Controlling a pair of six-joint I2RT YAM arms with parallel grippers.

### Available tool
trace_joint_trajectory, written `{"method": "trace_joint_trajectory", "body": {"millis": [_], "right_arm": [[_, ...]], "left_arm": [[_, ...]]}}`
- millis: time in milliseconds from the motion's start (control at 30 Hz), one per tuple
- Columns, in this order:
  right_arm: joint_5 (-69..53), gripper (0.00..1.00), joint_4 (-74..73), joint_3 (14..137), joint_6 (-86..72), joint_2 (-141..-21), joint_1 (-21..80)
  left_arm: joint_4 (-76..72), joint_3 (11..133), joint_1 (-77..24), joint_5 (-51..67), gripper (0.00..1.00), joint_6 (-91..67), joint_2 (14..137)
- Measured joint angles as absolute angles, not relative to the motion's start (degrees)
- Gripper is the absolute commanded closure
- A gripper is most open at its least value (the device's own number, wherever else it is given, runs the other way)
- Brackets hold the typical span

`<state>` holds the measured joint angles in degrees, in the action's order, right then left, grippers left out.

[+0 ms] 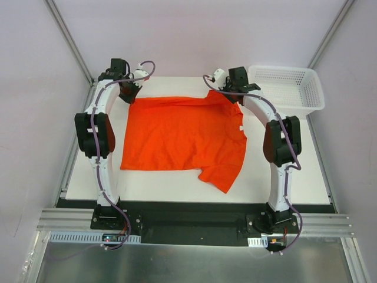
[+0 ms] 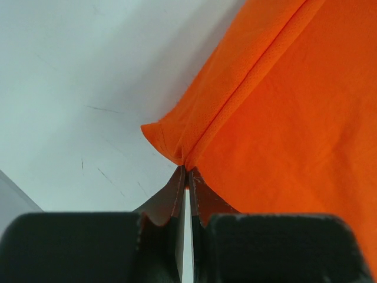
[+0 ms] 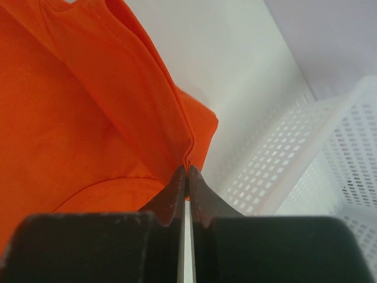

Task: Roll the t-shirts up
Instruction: Fold the T-shirt at the center of the board.

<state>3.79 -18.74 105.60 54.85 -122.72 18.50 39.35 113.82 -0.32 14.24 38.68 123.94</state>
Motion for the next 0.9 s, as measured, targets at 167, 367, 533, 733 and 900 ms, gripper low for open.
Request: {"method": "trace_joint_trajectory", "body": {"millis": [167, 367, 533, 733, 900], "right_arm": [[3.53, 0.99, -21.76, 103.28, 54.15, -118.93, 18.52], [2.72, 0.99, -25.93, 102.52, 52.53, -115.68, 18.92], [2.20, 0.99, -29.36, 99.57, 51.86, -112.53, 20.01], [1.32, 0.99, -33.04, 96.05, 50.98, -109.80, 21.47], [0.99, 0.99, -35.79, 92.27, 50.24, -107.72, 23.07]], "left_arm": [[39.62, 110.54, 0.38, 14.48, 1.00, 43.75, 123.81], [39.68, 109.49, 1.58, 14.79, 1.00, 49.23, 123.13], [39.51, 108.07, 1.61, 16.21, 1.00, 53.80, 120.55], [39.24, 104.40, 1.58, 16.53, 1.00, 57.74, 117.47], [39.20, 100.51, 1.61, 16.51, 1.00, 59.07, 116.55]]}}
